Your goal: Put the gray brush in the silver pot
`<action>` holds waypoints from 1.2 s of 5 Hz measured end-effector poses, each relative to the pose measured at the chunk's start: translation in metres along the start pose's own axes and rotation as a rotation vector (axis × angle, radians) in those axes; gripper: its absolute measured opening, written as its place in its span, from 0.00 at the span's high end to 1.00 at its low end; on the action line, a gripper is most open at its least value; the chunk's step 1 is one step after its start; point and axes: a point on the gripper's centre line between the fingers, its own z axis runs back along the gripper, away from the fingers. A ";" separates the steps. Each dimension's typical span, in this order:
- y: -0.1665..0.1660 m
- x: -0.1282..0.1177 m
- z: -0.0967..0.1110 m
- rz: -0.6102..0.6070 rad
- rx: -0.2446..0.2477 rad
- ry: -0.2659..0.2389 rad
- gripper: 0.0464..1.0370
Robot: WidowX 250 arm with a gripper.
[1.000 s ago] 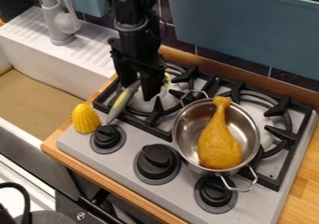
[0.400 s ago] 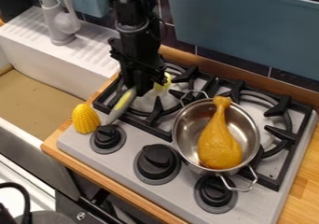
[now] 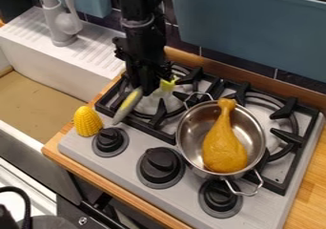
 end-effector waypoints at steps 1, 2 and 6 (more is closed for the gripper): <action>-0.004 -0.001 0.025 0.072 -0.061 0.014 0.86; -0.009 -0.011 0.054 0.131 -0.114 0.019 0.86; -0.070 -0.049 0.083 0.020 -0.128 0.120 0.86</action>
